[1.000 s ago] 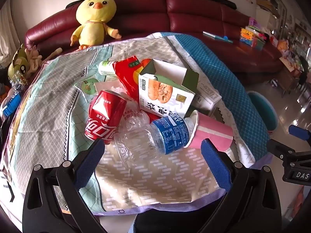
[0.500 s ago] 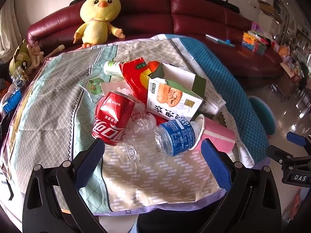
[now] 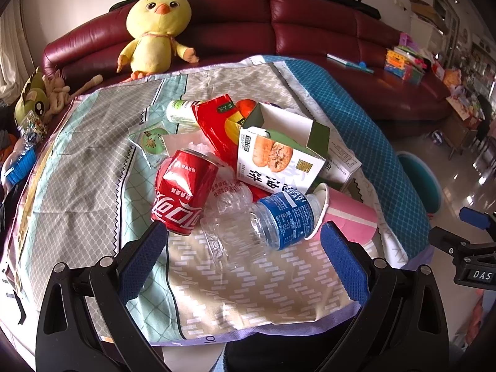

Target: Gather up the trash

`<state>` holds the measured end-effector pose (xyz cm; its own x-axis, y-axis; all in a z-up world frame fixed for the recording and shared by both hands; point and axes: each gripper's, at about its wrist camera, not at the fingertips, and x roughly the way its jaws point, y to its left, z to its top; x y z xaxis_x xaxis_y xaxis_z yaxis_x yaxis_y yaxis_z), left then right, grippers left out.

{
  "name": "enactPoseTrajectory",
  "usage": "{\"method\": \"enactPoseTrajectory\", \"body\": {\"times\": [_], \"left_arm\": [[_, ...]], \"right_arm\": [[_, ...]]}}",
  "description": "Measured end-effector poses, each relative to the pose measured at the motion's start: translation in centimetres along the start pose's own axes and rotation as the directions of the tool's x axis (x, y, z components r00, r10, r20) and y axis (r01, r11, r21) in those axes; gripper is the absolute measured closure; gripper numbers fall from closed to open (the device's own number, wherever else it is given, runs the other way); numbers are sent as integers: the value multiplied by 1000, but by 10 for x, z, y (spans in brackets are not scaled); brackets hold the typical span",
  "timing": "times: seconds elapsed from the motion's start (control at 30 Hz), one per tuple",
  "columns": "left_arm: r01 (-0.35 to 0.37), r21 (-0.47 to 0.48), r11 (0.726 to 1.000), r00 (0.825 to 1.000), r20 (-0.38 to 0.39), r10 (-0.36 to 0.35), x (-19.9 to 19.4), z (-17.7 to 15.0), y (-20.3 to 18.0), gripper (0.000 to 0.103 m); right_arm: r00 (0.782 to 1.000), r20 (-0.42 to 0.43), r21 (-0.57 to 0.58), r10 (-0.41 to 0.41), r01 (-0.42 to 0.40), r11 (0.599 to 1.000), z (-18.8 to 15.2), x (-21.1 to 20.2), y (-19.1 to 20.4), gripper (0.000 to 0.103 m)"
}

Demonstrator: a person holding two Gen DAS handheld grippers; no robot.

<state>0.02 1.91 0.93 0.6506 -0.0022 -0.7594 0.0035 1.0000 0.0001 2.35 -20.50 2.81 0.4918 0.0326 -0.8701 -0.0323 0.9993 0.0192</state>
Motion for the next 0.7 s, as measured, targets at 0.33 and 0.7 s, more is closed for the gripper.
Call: {"method": "enactPoseTrajectory", "body": {"times": [0.33, 0.7], "left_arm": [[8, 16, 1000, 1000, 4, -8, -4, 1, 0, 4], [8, 19, 1000, 1000, 4, -8, -5, 0, -1, 4]], "right_arm": [[1000, -1, 2, 0, 0, 1000, 1, 0, 0, 6], [1000, -2, 8, -2, 2, 1000, 2, -2, -1, 6]]}}
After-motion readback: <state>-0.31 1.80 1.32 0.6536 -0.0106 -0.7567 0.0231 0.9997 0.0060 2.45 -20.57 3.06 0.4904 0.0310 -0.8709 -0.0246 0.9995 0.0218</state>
